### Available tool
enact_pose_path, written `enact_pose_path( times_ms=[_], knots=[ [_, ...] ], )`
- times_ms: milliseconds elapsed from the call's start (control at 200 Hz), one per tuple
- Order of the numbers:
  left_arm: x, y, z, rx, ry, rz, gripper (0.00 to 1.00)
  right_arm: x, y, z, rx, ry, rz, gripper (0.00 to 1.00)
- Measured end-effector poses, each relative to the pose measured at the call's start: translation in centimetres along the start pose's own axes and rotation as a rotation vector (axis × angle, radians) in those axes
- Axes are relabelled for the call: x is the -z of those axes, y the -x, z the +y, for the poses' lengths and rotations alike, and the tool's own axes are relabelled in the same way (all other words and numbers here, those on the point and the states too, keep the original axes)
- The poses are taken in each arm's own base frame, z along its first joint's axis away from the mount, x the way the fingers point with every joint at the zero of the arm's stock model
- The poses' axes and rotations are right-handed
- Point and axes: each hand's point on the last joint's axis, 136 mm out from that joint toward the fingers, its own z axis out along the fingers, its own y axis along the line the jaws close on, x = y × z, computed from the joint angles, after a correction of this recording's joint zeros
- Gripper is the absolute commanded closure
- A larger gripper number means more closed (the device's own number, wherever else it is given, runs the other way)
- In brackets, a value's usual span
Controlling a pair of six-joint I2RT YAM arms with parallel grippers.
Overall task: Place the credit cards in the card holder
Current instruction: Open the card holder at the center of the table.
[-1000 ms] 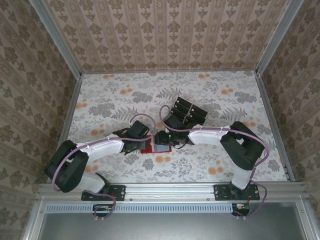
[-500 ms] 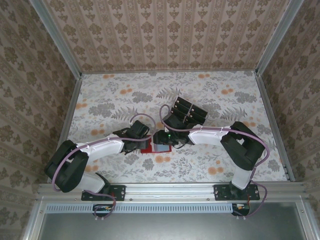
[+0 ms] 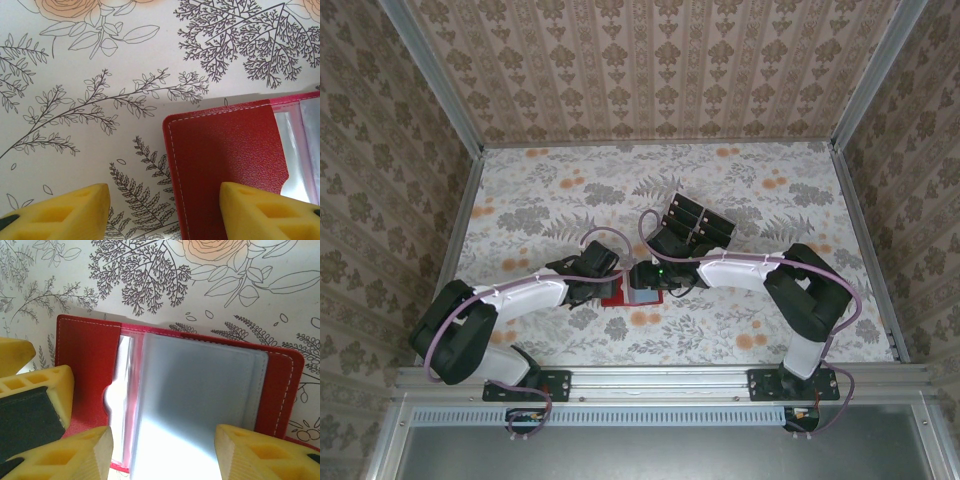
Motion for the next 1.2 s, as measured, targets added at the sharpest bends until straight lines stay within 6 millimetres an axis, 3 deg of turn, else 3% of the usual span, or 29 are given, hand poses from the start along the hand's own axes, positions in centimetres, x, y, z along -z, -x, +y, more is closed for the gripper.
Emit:
enact_pose_path(
  times_ms=[190, 775, 1200],
  knots=[
    [0.0, 0.0, 0.0, 0.000, -0.001, -0.001, 0.39, -0.9, -0.1, -0.5, 0.000, -0.014, 0.011, 0.42],
    [0.0, 0.5, -0.3, 0.005, -0.013, -0.020, 0.38, -1.7, 0.5, 1.9, -0.070, 0.112, 0.014, 0.42],
    [3.8, 1.2, -0.2, 0.039, -0.130, -0.175, 0.32, -1.8, 0.5, 2.2, -0.117, 0.139, 0.008, 0.42]
  ],
)
